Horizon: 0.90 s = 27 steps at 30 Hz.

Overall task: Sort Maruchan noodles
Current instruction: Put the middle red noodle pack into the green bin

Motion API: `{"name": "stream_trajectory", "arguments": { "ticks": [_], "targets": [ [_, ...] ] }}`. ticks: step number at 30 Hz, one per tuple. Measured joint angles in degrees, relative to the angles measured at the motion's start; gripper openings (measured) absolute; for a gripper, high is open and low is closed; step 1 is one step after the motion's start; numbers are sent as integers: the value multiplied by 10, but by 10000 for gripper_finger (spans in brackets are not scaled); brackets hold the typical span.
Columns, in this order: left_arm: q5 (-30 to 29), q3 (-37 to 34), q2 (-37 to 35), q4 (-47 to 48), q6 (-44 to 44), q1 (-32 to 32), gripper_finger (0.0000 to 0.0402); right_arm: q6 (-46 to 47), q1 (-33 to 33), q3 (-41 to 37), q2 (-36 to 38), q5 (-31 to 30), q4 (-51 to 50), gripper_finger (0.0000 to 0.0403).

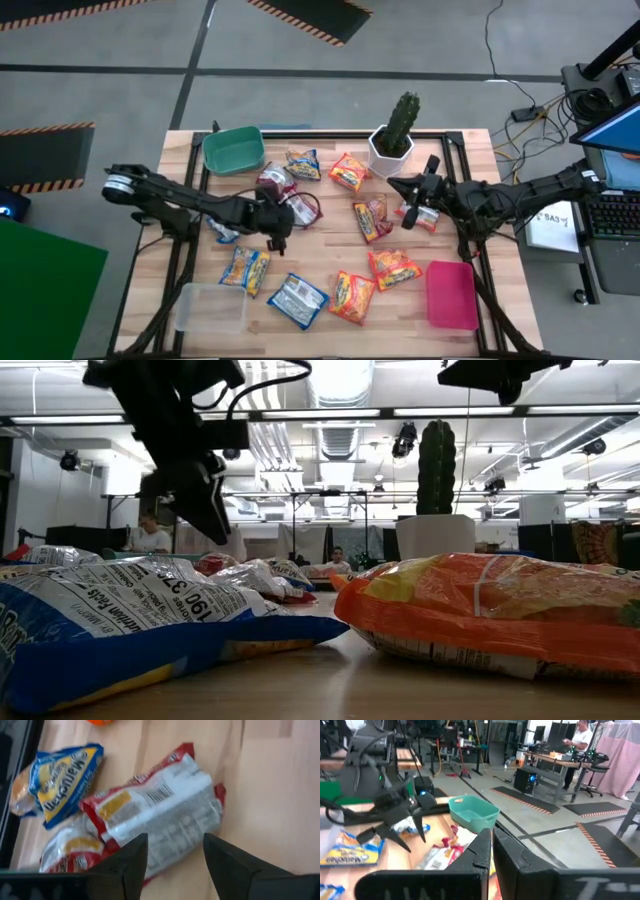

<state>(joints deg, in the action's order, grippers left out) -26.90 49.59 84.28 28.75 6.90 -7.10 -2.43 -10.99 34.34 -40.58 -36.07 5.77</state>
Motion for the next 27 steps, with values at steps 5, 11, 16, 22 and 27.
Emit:
{"name": "stream_trajectory", "arguments": {
  "ticks": [5, 11, 16, 22, 27],
  "targets": [
    [16, -61, -53, -85, -44, 36, 167, -41, 3, -13, -2, 0, 0, 9],
    [49, -72, -142, -98, -41, 95, 158, -91, 20, -27, -2, -16, 4, 9],
    [83, -64, -209, -141, 38, 113, 153, -7, 42, -27, -9, -60, 25, 9],
    [88, -66, -253, -158, 61, 112, 148, 59, 44, -27, -9, -53, 27, 9],
    [170, -102, -258, -153, 16, 85, 146, 99, 44, -33, -35, 84, 21, 9]
  ]
}}
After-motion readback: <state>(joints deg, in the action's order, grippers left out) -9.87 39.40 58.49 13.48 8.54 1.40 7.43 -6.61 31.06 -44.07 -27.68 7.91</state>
